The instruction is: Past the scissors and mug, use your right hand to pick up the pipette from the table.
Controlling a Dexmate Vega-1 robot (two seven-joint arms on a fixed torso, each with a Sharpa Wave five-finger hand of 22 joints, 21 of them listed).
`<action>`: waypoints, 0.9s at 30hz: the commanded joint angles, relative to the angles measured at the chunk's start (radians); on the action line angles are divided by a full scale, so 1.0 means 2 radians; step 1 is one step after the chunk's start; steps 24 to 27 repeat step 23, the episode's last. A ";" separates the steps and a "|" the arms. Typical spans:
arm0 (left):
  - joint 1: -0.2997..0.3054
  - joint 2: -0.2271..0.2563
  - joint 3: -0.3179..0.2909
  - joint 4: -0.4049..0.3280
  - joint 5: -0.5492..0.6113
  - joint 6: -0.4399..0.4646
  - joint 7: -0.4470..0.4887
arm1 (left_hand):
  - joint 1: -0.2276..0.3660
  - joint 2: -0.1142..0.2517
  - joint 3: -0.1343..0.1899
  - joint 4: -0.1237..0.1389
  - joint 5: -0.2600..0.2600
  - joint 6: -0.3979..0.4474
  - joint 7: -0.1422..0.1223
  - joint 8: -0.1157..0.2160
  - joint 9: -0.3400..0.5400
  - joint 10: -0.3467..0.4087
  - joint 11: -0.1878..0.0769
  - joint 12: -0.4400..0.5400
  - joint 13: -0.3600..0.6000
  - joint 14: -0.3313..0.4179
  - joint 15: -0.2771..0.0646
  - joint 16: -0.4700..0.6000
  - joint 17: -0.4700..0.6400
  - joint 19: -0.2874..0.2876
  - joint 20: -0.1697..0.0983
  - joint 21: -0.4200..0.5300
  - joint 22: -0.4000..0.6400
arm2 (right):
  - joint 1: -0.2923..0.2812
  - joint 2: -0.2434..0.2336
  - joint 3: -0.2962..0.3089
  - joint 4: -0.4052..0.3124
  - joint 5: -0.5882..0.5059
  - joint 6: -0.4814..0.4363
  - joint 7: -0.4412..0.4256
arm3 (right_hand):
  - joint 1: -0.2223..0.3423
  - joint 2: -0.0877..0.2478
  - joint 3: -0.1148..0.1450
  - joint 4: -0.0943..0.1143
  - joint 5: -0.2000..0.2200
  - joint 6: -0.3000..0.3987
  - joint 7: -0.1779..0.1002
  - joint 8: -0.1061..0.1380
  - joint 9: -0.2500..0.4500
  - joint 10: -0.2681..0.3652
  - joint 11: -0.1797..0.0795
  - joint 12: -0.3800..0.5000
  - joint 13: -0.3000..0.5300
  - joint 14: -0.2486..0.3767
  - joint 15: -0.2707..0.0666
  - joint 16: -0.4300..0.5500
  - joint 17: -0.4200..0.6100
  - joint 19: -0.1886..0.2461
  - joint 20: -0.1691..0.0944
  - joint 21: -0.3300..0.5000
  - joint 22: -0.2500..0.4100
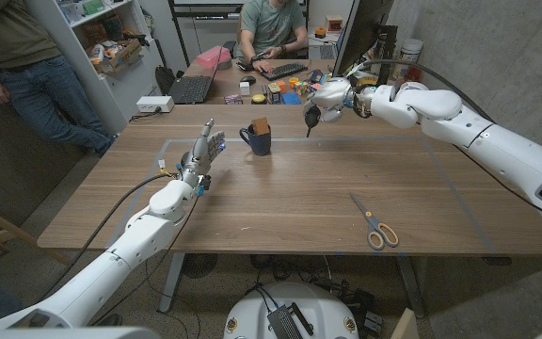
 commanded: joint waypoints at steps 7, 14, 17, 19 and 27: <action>0.018 0.009 -0.014 -0.014 -0.005 -0.011 0.003 | 0.000 0.002 -0.003 -0.001 0.002 0.005 -0.001 0.002 0.001 0.004 0.001 0.002 0.002 0.004 0.000 0.004 0.001 0.002 0.002 0.004 0.001 | 0.008 -0.002 0.049 -0.062 -0.002 -0.007 0.047 | -0.004 0.003 0.005 0.001 -0.004 0.009 -0.002 0.006 0.005 0.008 -0.002 0.005 0.007 0.009 -0.041 0.002 0.004 0.003 -0.005 -0.001 0.001; 0.022 0.010 -0.017 -0.014 -0.007 -0.016 0.002 | 0.001 0.003 -0.004 -0.001 0.003 0.005 0.000 0.002 0.001 0.004 0.001 0.002 0.002 0.004 0.000 0.004 0.001 0.002 0.002 0.004 0.001 | 0.018 -0.001 0.062 -0.076 -0.001 -0.010 0.057 | -0.005 0.003 0.006 0.001 -0.006 0.010 -0.003 0.008 0.007 0.011 -0.003 0.006 0.011 0.013 -0.043 0.003 0.005 0.004 -0.005 -0.001 0.002; 0.022 0.009 -0.017 -0.013 -0.007 -0.017 0.002 | 0.001 0.003 -0.004 -0.001 0.003 0.005 0.000 0.002 0.001 0.004 0.000 0.002 0.002 0.004 0.000 0.003 0.001 0.001 0.001 0.004 0.001 | 0.021 -0.001 0.069 -0.083 0.001 -0.014 0.061 | -0.006 0.003 0.007 0.002 -0.007 0.010 -0.002 0.009 0.007 0.012 -0.003 0.006 0.012 0.015 -0.042 0.003 0.005 0.004 -0.005 -0.001 0.002; 0.022 0.009 -0.017 -0.011 -0.007 -0.019 -0.001 | 0.001 0.003 -0.004 -0.001 0.003 0.006 0.000 0.002 0.001 0.003 0.000 0.002 0.002 0.004 0.000 0.004 0.001 0.002 0.002 0.004 0.001 | 0.024 0.000 0.074 -0.087 0.003 -0.016 0.063 | -0.007 0.003 0.007 0.002 -0.007 0.010 -0.002 0.009 0.008 0.013 -0.002 0.007 0.013 0.015 -0.043 0.002 0.005 0.004 -0.005 -0.001 0.002; 0.021 0.009 -0.017 -0.011 -0.006 -0.019 0.000 | 0.001 0.003 -0.005 -0.002 0.003 0.006 0.000 0.002 0.001 0.003 0.001 0.002 0.002 0.004 0.000 0.004 0.001 0.001 0.002 0.004 0.001 | 0.030 0.003 0.084 -0.094 0.009 -0.024 0.070 | -0.008 0.003 0.008 0.002 -0.008 0.011 -0.002 0.010 0.009 0.015 -0.003 0.007 0.015 0.016 -0.042 0.002 0.006 0.004 -0.005 -0.001 0.002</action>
